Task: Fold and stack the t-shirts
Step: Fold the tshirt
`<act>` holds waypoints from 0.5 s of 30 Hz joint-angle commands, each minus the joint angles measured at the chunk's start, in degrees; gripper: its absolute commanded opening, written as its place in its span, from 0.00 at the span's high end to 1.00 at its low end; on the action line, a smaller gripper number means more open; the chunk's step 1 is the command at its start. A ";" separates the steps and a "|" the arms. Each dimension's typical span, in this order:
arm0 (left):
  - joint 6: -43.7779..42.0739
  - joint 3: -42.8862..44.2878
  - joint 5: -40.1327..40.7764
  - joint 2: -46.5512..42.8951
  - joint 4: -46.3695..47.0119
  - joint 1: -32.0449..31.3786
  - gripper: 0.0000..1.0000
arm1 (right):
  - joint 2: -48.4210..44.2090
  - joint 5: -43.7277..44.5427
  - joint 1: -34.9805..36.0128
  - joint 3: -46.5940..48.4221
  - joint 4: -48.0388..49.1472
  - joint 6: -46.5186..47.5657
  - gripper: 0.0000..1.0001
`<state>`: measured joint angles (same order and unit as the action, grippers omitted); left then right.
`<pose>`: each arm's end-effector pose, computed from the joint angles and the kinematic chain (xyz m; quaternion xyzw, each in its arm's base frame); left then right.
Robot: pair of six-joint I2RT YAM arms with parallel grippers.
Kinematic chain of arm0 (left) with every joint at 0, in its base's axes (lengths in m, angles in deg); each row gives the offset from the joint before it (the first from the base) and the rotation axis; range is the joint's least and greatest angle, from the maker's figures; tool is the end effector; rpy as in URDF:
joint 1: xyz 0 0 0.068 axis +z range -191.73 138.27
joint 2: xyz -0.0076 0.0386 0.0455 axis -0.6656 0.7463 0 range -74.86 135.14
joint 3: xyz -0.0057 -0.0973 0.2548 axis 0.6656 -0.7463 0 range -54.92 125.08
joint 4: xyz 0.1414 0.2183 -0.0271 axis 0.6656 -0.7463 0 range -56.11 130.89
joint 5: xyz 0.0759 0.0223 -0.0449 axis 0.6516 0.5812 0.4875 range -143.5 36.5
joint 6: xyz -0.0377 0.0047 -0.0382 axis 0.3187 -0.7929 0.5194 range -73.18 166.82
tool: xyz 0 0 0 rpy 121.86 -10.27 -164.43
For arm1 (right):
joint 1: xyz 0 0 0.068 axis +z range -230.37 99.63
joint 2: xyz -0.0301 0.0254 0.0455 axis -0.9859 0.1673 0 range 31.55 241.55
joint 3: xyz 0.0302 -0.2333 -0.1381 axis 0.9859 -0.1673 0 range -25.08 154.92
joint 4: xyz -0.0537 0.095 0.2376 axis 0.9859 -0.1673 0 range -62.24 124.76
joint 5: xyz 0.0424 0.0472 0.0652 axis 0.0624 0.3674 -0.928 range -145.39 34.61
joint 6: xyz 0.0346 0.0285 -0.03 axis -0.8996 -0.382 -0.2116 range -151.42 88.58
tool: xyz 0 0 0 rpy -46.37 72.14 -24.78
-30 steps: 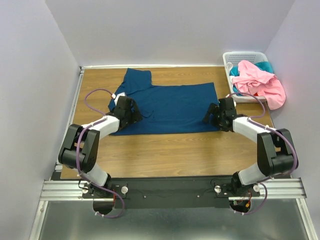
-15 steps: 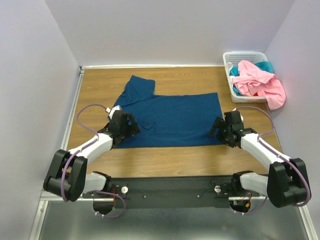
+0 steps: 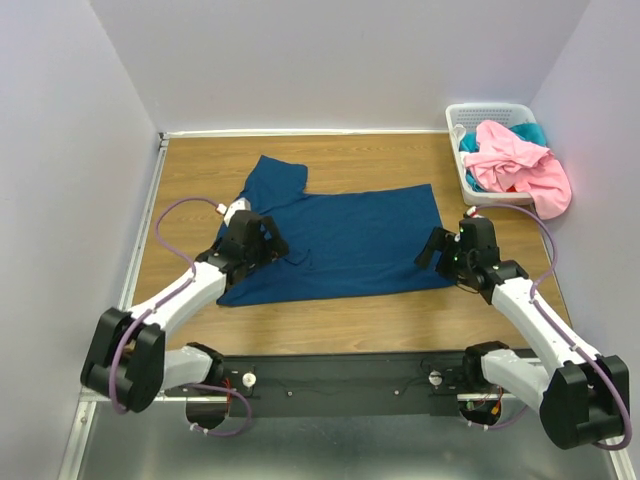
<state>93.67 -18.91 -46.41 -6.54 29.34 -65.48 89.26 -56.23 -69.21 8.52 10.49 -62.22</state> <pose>0.2219 -0.0929 0.2029 -0.2076 0.8948 -0.1796 0.3521 0.1962 0.0393 0.2093 0.1569 0.9215 0.1336 0.3293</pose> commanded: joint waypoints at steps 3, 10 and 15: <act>-1.94 4.06 -2.60 9.45 7.15 -0.25 0.02 | 0.38 -2.06 -0.08 0.58 2.03 2.15 0.00; -2.11 6.52 -3.22 15.44 10.41 -0.33 0.02 | 0.65 0.31 -0.08 0.94 2.21 1.98 0.00; -2.55 9.51 -3.22 20.18 11.29 -0.33 0.02 | 0.56 0.58 0.00 1.11 2.30 1.98 0.00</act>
<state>92.19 -12.53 -48.51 10.70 37.87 -65.50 89.99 -56.99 -69.21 8.52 11.62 -61.13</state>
